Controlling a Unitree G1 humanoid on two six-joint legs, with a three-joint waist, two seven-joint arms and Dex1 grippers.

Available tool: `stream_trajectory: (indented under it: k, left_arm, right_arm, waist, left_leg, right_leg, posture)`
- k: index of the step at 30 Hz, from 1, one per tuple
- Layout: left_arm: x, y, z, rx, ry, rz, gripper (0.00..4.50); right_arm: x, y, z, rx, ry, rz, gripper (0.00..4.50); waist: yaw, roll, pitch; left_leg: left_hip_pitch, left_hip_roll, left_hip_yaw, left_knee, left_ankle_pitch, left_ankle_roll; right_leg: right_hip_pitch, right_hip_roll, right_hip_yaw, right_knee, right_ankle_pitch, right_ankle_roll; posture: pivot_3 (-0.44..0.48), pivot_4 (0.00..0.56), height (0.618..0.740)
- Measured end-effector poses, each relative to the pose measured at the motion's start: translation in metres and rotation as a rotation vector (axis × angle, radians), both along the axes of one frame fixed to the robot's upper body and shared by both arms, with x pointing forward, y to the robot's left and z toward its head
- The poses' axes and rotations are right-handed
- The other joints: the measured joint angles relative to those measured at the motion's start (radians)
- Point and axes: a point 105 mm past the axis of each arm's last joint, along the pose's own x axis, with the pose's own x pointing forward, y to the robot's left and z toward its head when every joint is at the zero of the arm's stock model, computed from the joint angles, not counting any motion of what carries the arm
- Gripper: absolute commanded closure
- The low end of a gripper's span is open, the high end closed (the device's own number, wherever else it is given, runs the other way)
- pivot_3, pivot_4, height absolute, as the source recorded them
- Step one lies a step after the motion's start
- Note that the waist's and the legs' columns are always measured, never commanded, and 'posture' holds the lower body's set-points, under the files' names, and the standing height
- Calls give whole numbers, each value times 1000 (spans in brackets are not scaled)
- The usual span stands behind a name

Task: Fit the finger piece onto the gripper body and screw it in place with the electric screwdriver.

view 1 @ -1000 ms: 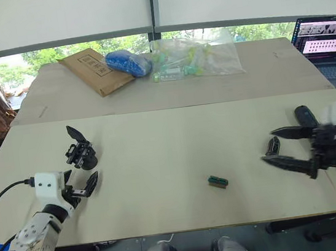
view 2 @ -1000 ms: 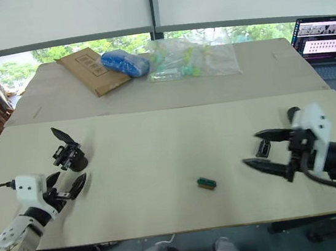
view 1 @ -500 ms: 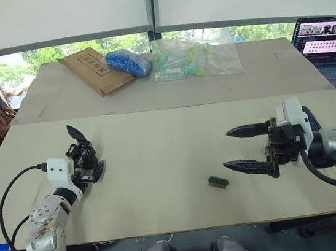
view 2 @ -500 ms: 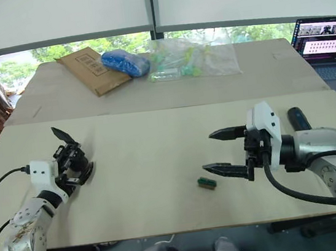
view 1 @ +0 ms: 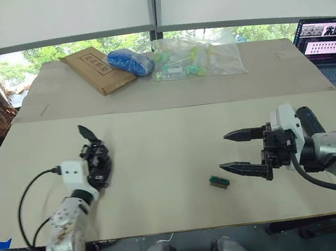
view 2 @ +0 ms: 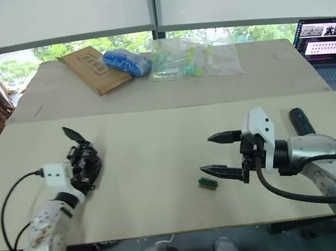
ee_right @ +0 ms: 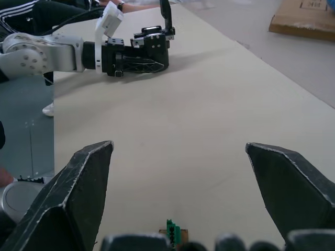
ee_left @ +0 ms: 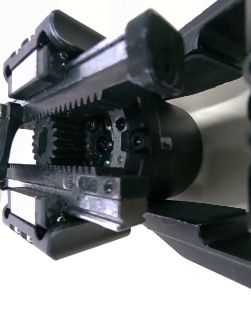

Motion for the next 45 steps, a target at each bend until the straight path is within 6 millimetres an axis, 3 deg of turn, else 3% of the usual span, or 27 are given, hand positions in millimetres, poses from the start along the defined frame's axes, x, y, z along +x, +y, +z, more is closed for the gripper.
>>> stream_trajectory:
  k: [4, 9, 12, 17, 18, 20, 21, 27, 30, 36, 45]
  left_arm:
    - [0, -46, 8, -10, -15, -29, 2222]
    - [5, -65, 7, 32, -19, 23, 2222]
    - [12, -64, -4, 52, 14, 52, 2222]
    - [12, -65, -5, 47, -9, 26, 2222]
    - [11, -64, -5, 45, -13, 14, 1176]
    - [7, -60, -5, 54, -15, -18, 292]
    - [4, -57, -6, 63, -15, -40, 55]
    - [-23, -20, -15, 195, 66, -358, 55]
    - [-27, -4, -13, 233, 89, -499, 55]
    - [-1, 7, -7, 256, 84, -621, 55]
    - [31, -16, -3, 252, 28, -720, 55]
  right_arm:
    - [-3, 4, -2, -2, 0, 5, 0]
    - [-5, 6, -10, -4, 26, 3, 0]
    - [-3, 6, -11, -16, 20, -5, 0]
    - [-2, 11, -11, -19, 12, 13, 0]
    - [-2, 11, -11, -21, 12, 14, 0]
    - [-1, 12, -12, -22, 11, 13, 0]
    - [-1, 12, -11, -20, 9, 13, 0]
    - [2, 11, -12, -14, -1, 4, 0]
    - [4, 10, -14, -11, 3, -4, 0]
    - [6, 16, -14, -2, -9, 19, 0]
    - [4, 15, -19, -8, 0, 3, 0]
  waist:
    - [2, -1, 1]
    - [1, -1, 1]
    - [4, -1, 1]
    - [7, -1, 1]
    - [6, -1, 1]
    - [5, -1, 0]
    - [1, -1, 0]
    - [-24, 3, -2]
    - [-22, 6, -3]
    - [-10, 6, -3]
    - [-11, 5, -3]
  left_leg:
    - [0, 0, 0, 0, 0, 0]
    - [0, 1, 0, 0, 0, 0]
    - [0, 1, 0, 0, 0, 0]
    - [0, 1, 0, 0, 0, 1]
    - [0, 1, 0, 0, 0, 1]
    - [0, 1, 0, 0, 0, 1]
    - [0, 1, 0, 0, 0, 1]
    - [3, 3, 0, -2, 0, -2]
    - [3, 3, 0, -2, 0, -3]
    - [3, 1, 0, -1, 0, -2]
    - [1, 0, 1, -1, 1, -2]
  right_leg:
    - [-1, 1, 1, 0, 0, -1]
    - [-1, 1, 1, 0, 0, -1]
    - [-1, 1, 1, 1, 0, -1]
    - [-1, 1, 1, 1, 0, -1]
    - [-1, 1, 1, 0, 0, -1]
    - [-2, 0, 1, 0, 0, -1]
    - [-2, 0, 1, 1, 0, -1]
    - [-3, 2, 0, 3, -3, -5]
    - [-5, 2, 0, 3, -3, -5]
    - [-4, 2, -1, 2, -2, -4]
    - [-2, 3, -1, 3, -2, -3]
  posture:
    - [0, 150, 732]
    - [0, 150, 732]
    - [0, 150, 732]
    - [0, 150, 732]
    - [0, 150, 732]
    - [0, 150, 732]
    - [0, 150, 732]
    - [0, 150, 732]
    - [0, 150, 732]
    - [0, 150, 732]
    - [0, 150, 732]
